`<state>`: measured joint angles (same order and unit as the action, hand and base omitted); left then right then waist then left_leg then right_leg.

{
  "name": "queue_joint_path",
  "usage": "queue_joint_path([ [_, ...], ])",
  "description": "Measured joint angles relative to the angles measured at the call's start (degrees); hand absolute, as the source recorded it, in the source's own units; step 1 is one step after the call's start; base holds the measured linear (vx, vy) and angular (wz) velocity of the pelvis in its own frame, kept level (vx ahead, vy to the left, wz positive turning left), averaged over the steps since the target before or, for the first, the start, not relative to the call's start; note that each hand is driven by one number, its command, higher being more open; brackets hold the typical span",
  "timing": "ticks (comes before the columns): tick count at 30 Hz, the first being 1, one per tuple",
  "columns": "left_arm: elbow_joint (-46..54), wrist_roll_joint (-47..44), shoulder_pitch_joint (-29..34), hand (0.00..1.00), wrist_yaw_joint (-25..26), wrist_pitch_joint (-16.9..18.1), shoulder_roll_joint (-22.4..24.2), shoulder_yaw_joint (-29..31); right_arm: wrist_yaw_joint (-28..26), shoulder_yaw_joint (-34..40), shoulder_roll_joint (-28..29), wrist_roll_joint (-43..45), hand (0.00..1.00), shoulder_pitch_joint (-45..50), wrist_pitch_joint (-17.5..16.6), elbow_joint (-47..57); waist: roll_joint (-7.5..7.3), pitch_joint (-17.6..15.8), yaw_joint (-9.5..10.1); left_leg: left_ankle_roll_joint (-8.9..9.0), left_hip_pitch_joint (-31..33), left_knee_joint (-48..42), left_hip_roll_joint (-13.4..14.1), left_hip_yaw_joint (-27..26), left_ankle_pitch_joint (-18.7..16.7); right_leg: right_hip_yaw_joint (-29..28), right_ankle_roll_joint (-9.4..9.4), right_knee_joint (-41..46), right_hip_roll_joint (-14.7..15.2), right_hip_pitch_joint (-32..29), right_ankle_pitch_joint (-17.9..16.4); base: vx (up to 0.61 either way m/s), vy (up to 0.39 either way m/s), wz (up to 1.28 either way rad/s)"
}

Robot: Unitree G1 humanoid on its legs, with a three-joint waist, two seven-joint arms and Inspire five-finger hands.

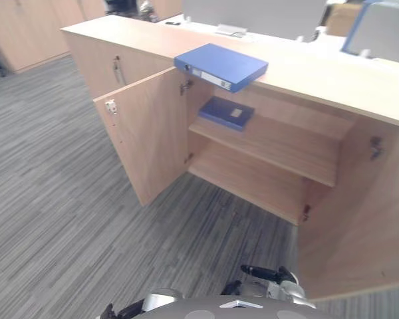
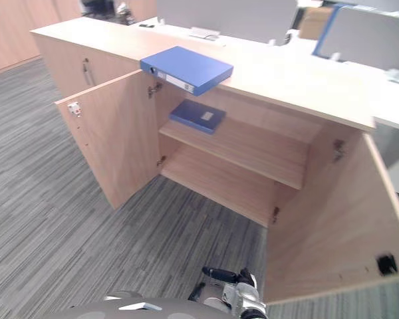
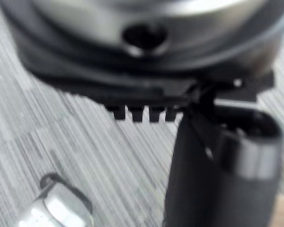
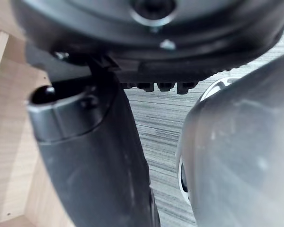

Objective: Walk over to the cabinet, pick up the folder, carry it to the office cabinet, place the folder inside the office cabinet, then close the office cabinet door

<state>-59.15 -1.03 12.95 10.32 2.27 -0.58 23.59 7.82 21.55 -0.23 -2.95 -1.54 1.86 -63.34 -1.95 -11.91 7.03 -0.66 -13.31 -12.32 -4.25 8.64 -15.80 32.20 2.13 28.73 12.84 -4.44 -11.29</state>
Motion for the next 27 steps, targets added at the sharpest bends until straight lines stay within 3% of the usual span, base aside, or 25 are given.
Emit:
queue_joint_path([
  [3,0.8,0.1,0.0,1.00,-0.1,-0.1,0.7,1.1,0.0,0.5,0.1,0.0,1.00,0.4,0.1,0.7,0.42,-0.2,0.20,1.47,0.2,0.4,2.8,2.0,-0.9,2.5,0.80,-2.2,-2.9,1.4,-1.4,0.18,-0.148,0.25],
  [5,1.2,1.1,0.1,1.00,-0.6,-0.1,0.6,2.1,0.0,1.0,0.8,0.0,1.00,1.0,0.1,0.8,0.27,0.6,0.47,2.58,-0.3,0.4,6.0,3.5,-2.8,4.1,1.10,-5.6,-7.0,3.3,-2.2,0.18,-0.136,0.18],
  [8,1.1,1.1,0.7,1.00,-0.5,-0.2,0.5,2.1,0.0,1.0,1.0,1.5,1.00,0.8,0.1,0.0,0.33,2.1,0.47,2.89,0.5,-3.4,8.5,5.6,-5.0,4.3,0.69,-11.9,-12.0,6.4,-1.8,0.16,-0.042,0.00],
  [11,1.1,1.1,1.2,1.00,-0.5,-0.2,0.2,2.1,0.0,-0.3,0.9,1.7,1.00,0.8,0.1,-2.2,0.32,4.2,0.39,4.54,8.1,-21.5,7.9,5.2,-5.5,4.1,0.17,-18.1,-15.1,9.7,-0.3,0.15,-0.010,-0.09],
  [12,1.1,1.1,1.1,1.00,-0.5,-0.2,0.3,2.0,0.0,-2.4,0.2,1.9,1.00,0.6,0.1,-2.4,0.95,4.3,0.46,7.13,12.5,-33.9,8.4,3.1,-2.7,2.8,0.86,-21.2,-17.0,12.5,1.0,0.16,-0.011,-0.32],
  [13,1.1,1.1,1.1,1.00,-0.5,-0.2,0.3,2.0,0.0,-3.4,0.1,2.2,1.00,0.5,0.0,-2.5,1.30,4.3,0.60,7.60,14.3,-38.4,9.1,1.8,-0.6,1.9,1.29,-22.3,-17.7,13.7,1.5,0.19,0.031,-0.66],
  [14,1.1,0.8,1.1,1.00,-0.5,-0.2,0.4,1.8,0.1,-5.4,-0.1,2.2,1.00,-0.2,-0.1,-3.5,1.86,4.3,1.03,6.39,17.6,-45.8,10.6,-2.2,-0.8,-0.6,2.16,-23.3,-18.3,15.8,2.1,0.12,0.061,-0.69],
  [17,1.1,0.4,0.9,1.00,-0.4,-0.1,0.3,1.2,0.1,-6.4,0.0,2.7,1.00,-2.4,0.1,-6.6,2.04,4.1,1.69,3.41,22.2,-45.5,11.9,-7.0,-4.3,-5.6,2.32,-23.6,-16.7,17.9,2.8,0.14,0.139,-1.02],
  [20,1.2,-1.3,1.0,1.00,-0.5,0.1,0.1,-0.3,0.2,-6.5,-0.1,3.4,1.00,-2.8,0.2,-6.8,1.21,2.8,2.13,3.24,23.1,-30.7,9.8,-3.3,-5.4,-10.8,-0.22,-23.6,-12.2,19.6,2.8,0.16,0.288,-0.95],
  [22,1.2,-1.4,1.0,1.00,-0.5,0.0,0.7,-0.9,0.2,-6.8,-1.2,3.3,1.00,-2.6,0.3,-6.7,3.17,3.1,1.96,3.99,22.2,-18.5,8.9,3.8,-1.8,-13.0,-3.33,-22.6,-10.6,19.4,2.1,0.17,0.382,-0.55],
  [23,0.6,-1.4,0.5,1.00,-0.6,0.0,1.1,-1.5,0.1,-7.7,-2.3,3.2,1.00,-2.5,0.4,-6.6,4.15,2.8,2.02,5.83,20.4,-14.5,7.9,4.2,5.1,-14.0,-5.94,-20.7,-8.4,19.7,1.0,0.17,0.383,-0.24],
  [24,0.8,-1.4,0.6,1.00,-0.6,0.3,0.5,-1.5,0.0,-7.9,-2.0,3.2,1.00,-2.3,0.4,-6.6,3.29,3.0,1.98,5.23,20.0,-13.3,6.5,3.7,5.5,-13.5,-6.25,-20.5,-6.8,19.3,1.2,0.22,0.421,-0.21],
  [25,1.3,-1.3,0.5,1.00,-0.5,0.7,-0.7,-2.2,-0.2,-8.6,-1.4,3.1,1.00,-2.1,0.5,-6.6,0.81,3.3,2.17,4.74,19.4,-12.1,4.7,2.2,5.8,-12.9,-6.42,-20.8,-4.4,19.3,1.2,0.15,0.232,-0.13],
  [27,1.2,-1.3,-0.1,1.00,-0.6,0.6,-1.5,-2.4,-0.7,-8.6,-0.8,1.3,1.00,-2.2,0.5,-6.7,0.27,3.3,2.19,4.46,19.3,-12.4,2.8,1.0,5.8,-12.8,-7.98,-22.1,-2.5,19.6,2.4,0.16,0.237,-0.23],
])
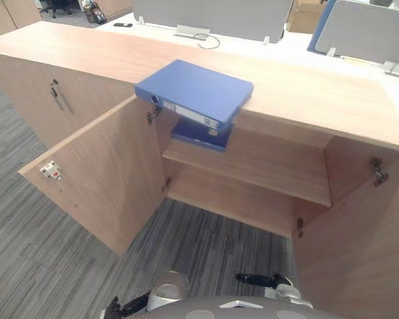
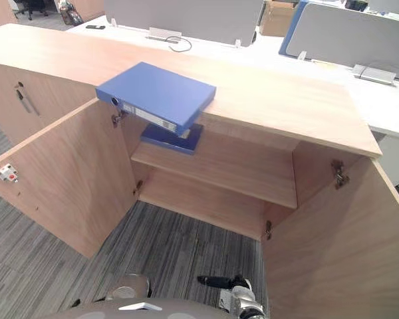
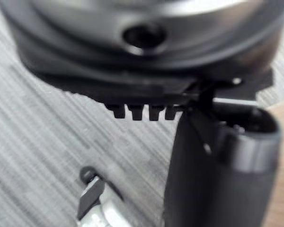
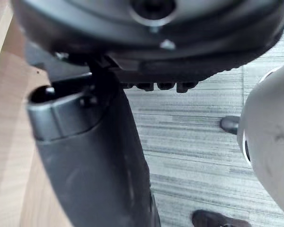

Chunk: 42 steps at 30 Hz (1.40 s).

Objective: Walk over to the cabinet, pick up the folder, carry it to the office cabinet, place the folder inside the office cabinet, then close the office cabinet door

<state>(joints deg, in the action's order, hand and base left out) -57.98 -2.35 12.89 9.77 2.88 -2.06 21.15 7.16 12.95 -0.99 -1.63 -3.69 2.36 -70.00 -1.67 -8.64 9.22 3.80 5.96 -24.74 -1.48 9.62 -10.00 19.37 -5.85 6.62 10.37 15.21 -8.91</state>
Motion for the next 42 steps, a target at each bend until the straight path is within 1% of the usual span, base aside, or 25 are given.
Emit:
queue_joint_path([
  [1,0.0,0.0,-0.2,1.00,0.0,-0.1,-0.3,-1.2,-0.4,0.0,0.0,-0.2,1.00,-0.3,0.0,0.0,-0.27,0.1,0.06,-0.26,-0.6,0.0,-0.7,-0.2,-0.1,0.1,-0.54,-0.8,0.7,0.2,1.3,0.13,0.232,-0.36],
  [3,0.0,0.2,-1.0,1.00,-0.2,-0.1,-1.0,-3.8,-0.6,0.0,0.0,-0.4,1.00,-0.6,-0.1,0.2,0.26,0.2,0.00,-0.71,-0.9,0.5,-1.3,-0.1,0.2,0.1,-0.55,-2.5,1.1,0.4,3.0,0.06,0.145,-0.39],
  [4,0.0,0.5,-1.4,1.00,-0.5,-0.1,-1.8,-6.0,-0.6,0.0,0.0,-0.5,1.00,-0.5,-0.1,0.2,0.41,0.2,-0.12,-1.57,-1.5,2.1,-1.8,0.0,0.7,0.1,-0.98,-3.6,1.6,0.3,3.9,-0.01,0.085,-0.26],
  [6,0.4,0.8,-1.8,1.00,-1.0,-0.1,-3.0,-9.7,-0.6,0.0,-0.1,-2.3,1.00,-0.1,0.2,0.2,0.54,0.3,-0.39,-2.61,-2.6,5.1,-2.1,0.1,2.2,-0.1,-1.11,-4.4,2.1,0.1,4.9,-0.08,0.068,-0.17],
  [8,3.4,0.5,-1.2,1.00,-2.4,-0.3,-3.7,-12.2,-0.8,0.0,-0.6,-2.6,1.00,0.5,0.7,0.5,0.30,0.5,-0.62,-2.22,-3.7,8.4,-3.0,-0.1,3.8,-0.2,-1.52,-4.8,3.0,-0.5,5.1,-0.13,0.052,-0.11],
  [9,6.6,-0.1,-0.6,1.00,-3.3,-0.4,-3.8,-13.5,-0.8,0.0,-1.0,-2.6,1.00,0.8,0.9,0.5,0.25,0.5,-0.78,-1.53,-4.5,10.4,-3.2,0.1,4.7,-0.2,-1.11,-4.6,3.5,-0.8,4.8,-0.14,0.042,-0.05],
  [10,11.4,-2.9,1.0,1.00,-4.6,-0.4,-3.7,-14.3,-0.8,-0.2,-1.1,-2.6,1.00,0.8,1.0,0.5,0.15,0.8,-1.30,-1.11,-4.7,12.0,-3.6,0.6,5.6,-0.6,-1.08,-4.6,3.7,-1.5,4.8,-0.13,0.036,-0.08],
  [11,13.8,-5.3,1.7,1.00,-5.3,-0.3,-3.6,-14.7,-0.8,-0.2,-1.1,-2.6,1.00,0.8,1.0,0.5,0.12,0.8,-1.52,-0.98,-4.8,12.6,-3.7,0.9,5.9,-0.7,-1.07,-4.6,3.7,-1.8,4.8,-0.14,0.036,-0.13],
  [12,18.9,-9.7,2.9,1.00,-6.6,-0.3,-3.5,-15.5,-1.0,-0.5,-1.1,-2.5,1.00,0.9,1.0,0.5,0.03,0.9,-1.54,-0.92,-5.1,13.9,-3.8,1.4,6.6,-0.9,-1.03,-4.7,3.7,-2.3,4.8,-0.08,0.023,-0.20],
  [13,25.0,-16.6,4.3,1.00,-8.8,-0.3,-2.7,-16.1,-1.6,-1.8,-1.1,-2.5,1.00,1.1,1.0,0.5,-0.21,1.0,-1.47,-0.70,-5.7,15.3,-3.8,1.8,7.1,-1.1,-0.83,-4.8,3.8,-2.6,4.7,-0.07,0.020,-0.20],
  [16,35.7,-26.2,6.4,1.00,-10.0,-0.3,0.0,-17.6,-2.0,-3.7,-1.0,-2.5,1.00,1.7,1.0,0.6,-0.95,1.9,-1.49,-0.95,-6.1,16.7,-3.8,1.8,7.8,-1.4,-0.82,-4.8,3.9,-3.0,4.7,-0.02,0.011,-0.08],
  [17,38.0,-27.2,6.9,1.00,-10.0,-0.3,0.5,-18.2,-2.1,-4.2,-1.0,-2.5,1.00,2.0,1.1,0.6,-0.89,2.1,-1.42,-1.04,-6.4,17.1,-3.8,1.8,8.0,-1.5,-0.82,-4.8,3.9,-3.0,4.7,0.03,0.000,-0.03],
  [18,42.1,-27.4,7.8,1.00,-10.0,-0.4,1.6,-19.0,-2.3,-4.6,-1.0,-2.5,1.00,2.3,1.1,0.7,-1.34,2.9,-1.43,-0.98,-6.5,17.5,-3.8,1.8,8.2,-1.5,-0.82,-4.8,4.0,-3.0,4.7,0.04,-0.005,-0.01],
  [21,48.6,-26.6,8.0,1.00,-9.8,-0.6,2.8,-19.7,-2.8,-5.4,-0.9,-2.5,1.00,2.9,1.1,0.7,-1.70,4.1,-1.38,-1.30,-6.7,17.9,-3.9,2.1,8.5,-1.5,-1.10,-4.7,3.9,-3.0,4.9,0.09,-0.022,0.04],
  [22,51.4,-25.6,8.0,1.00,-9.1,-0.6,2.9,-19.6,-2.8,-5.9,-0.9,-2.5,1.00,3.0,1.1,0.7,-1.77,4.3,-1.30,-1.86,-6.6,17.9,-3.8,2.4,8.7,-1.4,-1.22,-4.8,3.7,-3.0,5.0,0.09,-0.034,0.06],
  [24,55.3,-21.4,8.0,1.00,-7.7,-0.5,3.6,-18.8,-2.8,-6.2,-1.0,-2.5,1.00,3.0,1.1,0.8,-1.59,4.4,-1.16,-2.14,-6.5,18.0,-3.7,2.8,8.9,-1.2,-1.61,-4.9,3.5,-3.0,5.2,0.09,-0.036,0.05],
  [25,56.7,-16.1,7.9,1.00,-6.0,-0.5,3.8,-18.6,-2.7,-6.4,-1.0,-2.5,1.00,3.1,1.1,0.8,-1.43,4.5,-0.98,-2.20,-6.5,18.0,-3.8,2.9,8.8,-1.1,-1.67,-5.1,3.5,-2.8,5.2,0.09,-0.034,0.01],
  [27,60.8,-3.8,7.9,1.00,-1.0,-0.5,5.1,-17.7,-2.6,-6.4,-1.0,-2.5,1.00,3.8,1.1,0.7,-1.40,4.7,-0.58,-2.25,-6.5,17.9,-3.5,3.4,8.7,-1.1,-1.99,-5.7,3.4,-2.4,5.5,0.09,-0.039,0.01],
  [28,61.8,-1.4,7.9,1.00,0.0,-0.5,5.2,-17.5,-2.5,-6.4,-1.0,-2.5,1.00,3.9,1.1,0.7,-1.40,4.7,-0.38,-2.24,-6.5,17.9,-3.4,3.4,8.5,-1.1,-1.99,-5.7,3.3,-2.4,5.5,0.05,-0.023,-0.01],
  [31,66.5,9.7,7.9,1.00,6.5,-0.6,5.5,-16.3,-1.5,-6.5,-1.0,-2.5,1.00,4.1,1.0,0.5,-1.72,4.9,-0.11,-2.03,-6.6,17.3,-3.0,2.9,7.7,-1.7,-1.98,-5.5,3.1,-2.4,5.5,0.02,0.002,-0.08],
  [33,68.6,13.9,7.8,1.00,9.5,-0.7,5.4,-15.2,-1.4,-6.8,-0.9,-2.5,1.00,4.2,0.9,0.5,-1.93,5.1,-0.16,-2.04,-6.6,16.8,-2.6,2.1,7.1,-2.6,-1.98,-5.3,2.9,-2.7,5.5,-0.02,0.015,-0.23],
  [34,69.6,16.4,7.7,1.00,10.9,-0.7,5.3,-14.5,-1.4,-6.8,-0.9,-2.5,1.00,4.4,0.8,0.5,-2.08,5.4,-0.25,-1.60,-6.6,16.9,-2.4,1.8,6.6,-3.1,-1.98,-5.0,2.8,-3.1,5.5,-0.04,0.017,-0.27],
  [37,73.4,22.9,6.6,1.00,14.8,-0.9,3.3,-13.3,-1.0,-6.9,-0.7,-2.5,1.00,4.6,0.6,0.5,-2.50,5.8,-0.55,-1.28,-6.8,16.8,-1.6,0.6,6.2,-4.9,-1.93,-4.2,2.3,-4.1,5.5,-0.07,0.009,-0.25],
  [40,74.5,28.7,4.8,1.00,16.2,-0.9,1.1,-13.4,-0.9,-6.9,-0.7,-2.6,1.00,4.6,0.5,0.6,-2.59,5.9,-1.36,-1.15,-7.2,16.9,-1.1,-0.2,6.3,-5.7,-1.74,-3.8,2.0,-4.4,5.4,-0.07,-0.001,-0.16],
  [42,74.5,32.7,2.6,1.00,16.2,-1.1,-1.7,-13.5,-1.0,-6.9,-0.6,-2.6,1.00,4.6,0.0,0.7,-2.51,6.2,-1.90,-0.96,-7.4,16.9,-0.8,-0.9,6.4,-6.6,-1.12,-3.8,1.7,-4.8,5.0,-0.07,0.002,-0.22],
])
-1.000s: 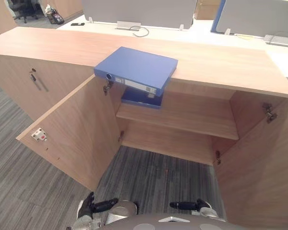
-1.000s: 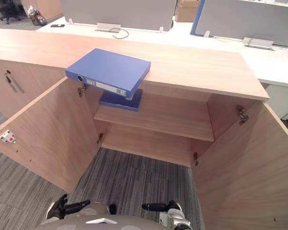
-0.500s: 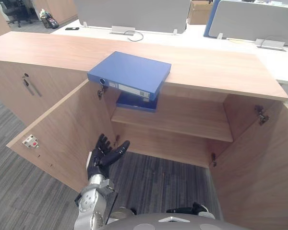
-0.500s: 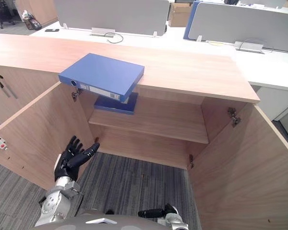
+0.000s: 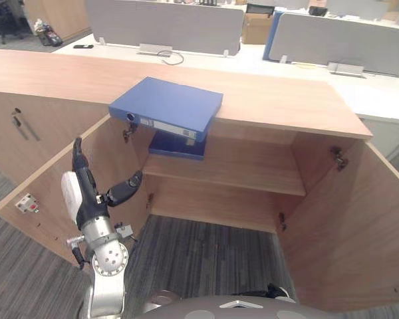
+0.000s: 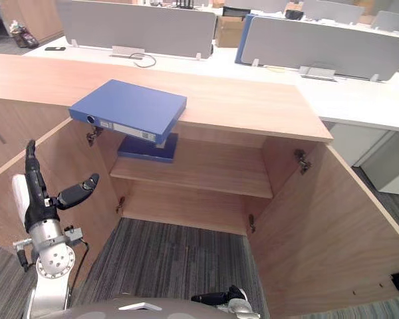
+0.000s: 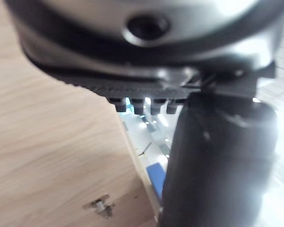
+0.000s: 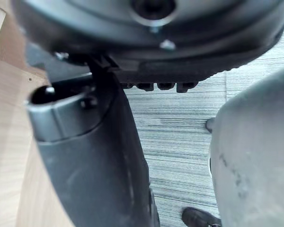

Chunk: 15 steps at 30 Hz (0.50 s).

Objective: Walk over to the cabinet, pick up the folder, carry it to the office cabinet, place the folder inside the office cabinet, then close the office cabinet door

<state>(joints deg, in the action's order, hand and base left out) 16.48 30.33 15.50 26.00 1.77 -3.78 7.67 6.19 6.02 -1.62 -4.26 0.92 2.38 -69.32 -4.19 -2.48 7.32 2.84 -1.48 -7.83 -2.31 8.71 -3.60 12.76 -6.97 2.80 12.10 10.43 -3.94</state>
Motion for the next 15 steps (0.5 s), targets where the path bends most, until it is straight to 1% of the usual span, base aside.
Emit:
queue_joint_path([
  [1,0.0,2.0,-1.5,1.00,0.0,0.0,-1.8,-0.2,0.0,0.0,0.0,0.0,1.00,0.0,-0.3,0.0,0.05,0.1,-0.02,0.03,0.0,0.0,0.2,-0.7,0.0,-0.6,0.02,0.0,-0.2,-0.4,0.0,-0.05,0.006,-0.27],
  [2,0.0,3.5,-2.6,1.00,0.0,-0.1,-3.0,-0.3,0.0,0.0,0.0,0.0,1.00,0.0,-0.4,0.0,-0.27,0.3,-0.18,0.04,0.0,0.0,0.4,-1.0,0.0,-0.8,-0.04,-0.1,-0.3,-0.6,0.1,-0.03,0.000,-0.24],
  [3,-0.5,4.9,-3.8,1.00,0.0,0.0,-4.4,-0.3,0.0,0.0,0.0,0.0,1.00,0.0,-0.4,0.2,0.02,0.2,-0.32,0.01,-0.1,0.1,0.5,-1.2,0.1,-1.0,0.09,-0.2,-0.4,-0.7,0.2,-0.01,-0.009,-0.16],
  [5,-3.9,8.7,-6.9,1.00,0.0,0.0,-7.6,0.0,-0.3,0.0,0.0,-1.4,1.00,0.2,-0.5,0.5,-0.02,0.6,-0.59,-0.40,-0.6,0.2,0.8,-1.9,0.3,-1.6,0.19,-1.2,-0.7,-0.3,0.8,0.00,-0.008,-0.18],
  [6,-5.1,8.7,-7.5,1.00,0.0,0.0,-8.4,0.1,-0.4,0.0,0.0,-2.2,1.00,0.2,-0.5,0.6,0.11,0.6,-0.60,-0.41,-0.8,0.4,0.8,-2.2,0.3,-1.9,0.15,-1.3,-0.8,-0.3,1.0,0.01,-0.002,-0.18],
  [7,-8.4,9.7,-9.0,1.00,0.0,-0.5,-10.2,0.0,-0.7,0.0,-0.1,-2.3,1.00,0.4,-0.6,0.8,0.11,1.0,-0.78,-0.47,-1.1,0.9,0.9,-2.4,0.4,-2.0,-0.04,-2.0,-0.8,0.0,1.4,0.02,-0.002,-0.10],
  [11,-15.8,13.1,-11.7,1.00,-0.5,-1.3,-13.9,0.0,-0.9,0.1,-0.2,-2.3,1.00,0.5,-0.6,1.3,0.10,1.1,-1.21,-0.54,-1.2,1.0,0.9,-2.6,0.4,-2.1,-0.03,-2.2,-0.8,0.1,1.4,0.01,-0.001,-0.03],
  [13,-20.0,13.4,-13.6,1.00,-1.3,-2.4,-16.4,0.0,-0.9,0.1,-0.3,-2.4,1.00,0.6,-0.7,1.8,0.04,1.0,-1.24,-0.57,-1.7,1.1,0.9,-2.8,0.3,-2.3,0.10,-2.8,-0.9,0.7,1.5,0.03,0.000,-0.06],
  [15,-21.4,13.9,-14.3,1.00,-1.5,-3.2,-17.8,0.0,-1.2,0.1,-0.3,-3.8,1.00,0.6,-0.7,1.8,0.05,1.0,-1.24,-0.60,-2.0,1.2,1.0,-3.2,0.2,-2.7,0.11,-2.9,-0.9,0.7,1.5,0.02,0.006,-0.09],
])
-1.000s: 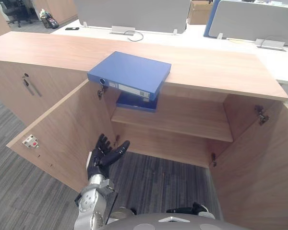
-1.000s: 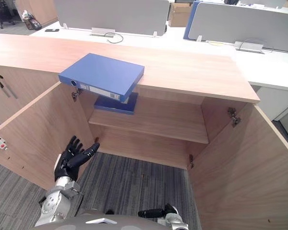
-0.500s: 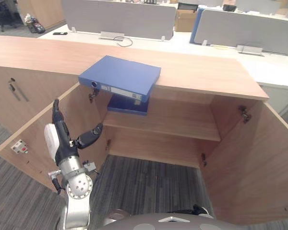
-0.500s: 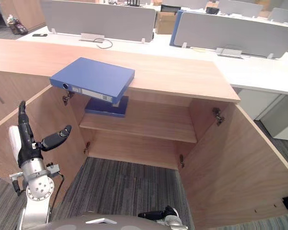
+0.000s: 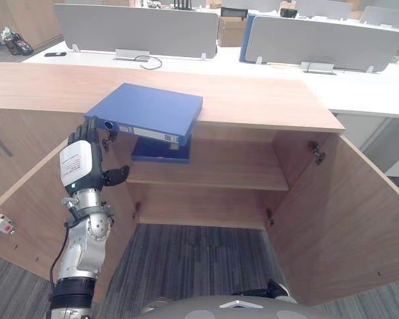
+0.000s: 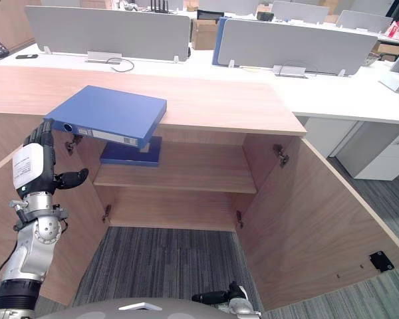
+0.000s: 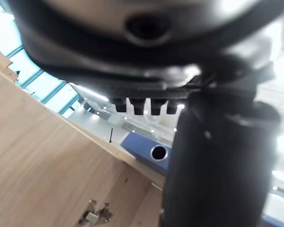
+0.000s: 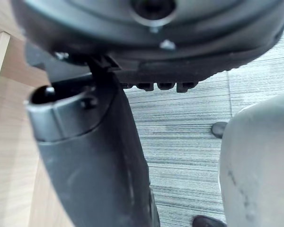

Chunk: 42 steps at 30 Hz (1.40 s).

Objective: Walk over to the cabinet, pick up the folder, carry it to the office cabinet, place the folder inside the office cabinet, then close the office cabinet door

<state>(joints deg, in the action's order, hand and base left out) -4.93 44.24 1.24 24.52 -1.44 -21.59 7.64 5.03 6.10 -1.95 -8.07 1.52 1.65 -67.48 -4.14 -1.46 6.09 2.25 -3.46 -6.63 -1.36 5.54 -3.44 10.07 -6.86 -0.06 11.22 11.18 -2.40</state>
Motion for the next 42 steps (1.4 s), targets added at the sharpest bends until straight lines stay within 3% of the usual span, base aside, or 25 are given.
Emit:
queue_joint_path([
  [11,-6.4,3.5,-10.7,1.00,-1.2,0.0,-8.8,-4.2,-1.6,0.0,-0.1,-2.5,1.00,0.1,-1.1,0.3,-0.44,0.1,-0.14,-0.08,-1.2,0.9,0.0,-1.2,-0.1,-1.2,0.18,-0.1,0.2,0.1,0.1,0.00,0.013,-0.07],
  [26,-7.7,3.5,-13.5,1.00,-1.2,-0.1,-9.9,-4.9,-1.9,0.2,-0.1,-2.8,1.00,0.7,-1.1,0.4,-0.90,0.5,-0.21,-0.08,-1.6,1.0,0.0,-1.8,-0.1,-1.7,0.14,-0.1,0.3,0.0,0.2,0.00,0.001,0.00],
  [42,-20.1,3.5,-22.1,1.00,-3.3,0.6,-12.3,-15.0,-1.9,0.1,-0.4,-2.7,1.00,0.9,-1.5,0.9,-1.26,0.7,-1.84,-0.10,-1.9,1.1,-0.1,-2.6,-0.1,-2.7,-0.16,0.0,0.5,-0.2,0.3,-0.01,0.006,-0.02],
])
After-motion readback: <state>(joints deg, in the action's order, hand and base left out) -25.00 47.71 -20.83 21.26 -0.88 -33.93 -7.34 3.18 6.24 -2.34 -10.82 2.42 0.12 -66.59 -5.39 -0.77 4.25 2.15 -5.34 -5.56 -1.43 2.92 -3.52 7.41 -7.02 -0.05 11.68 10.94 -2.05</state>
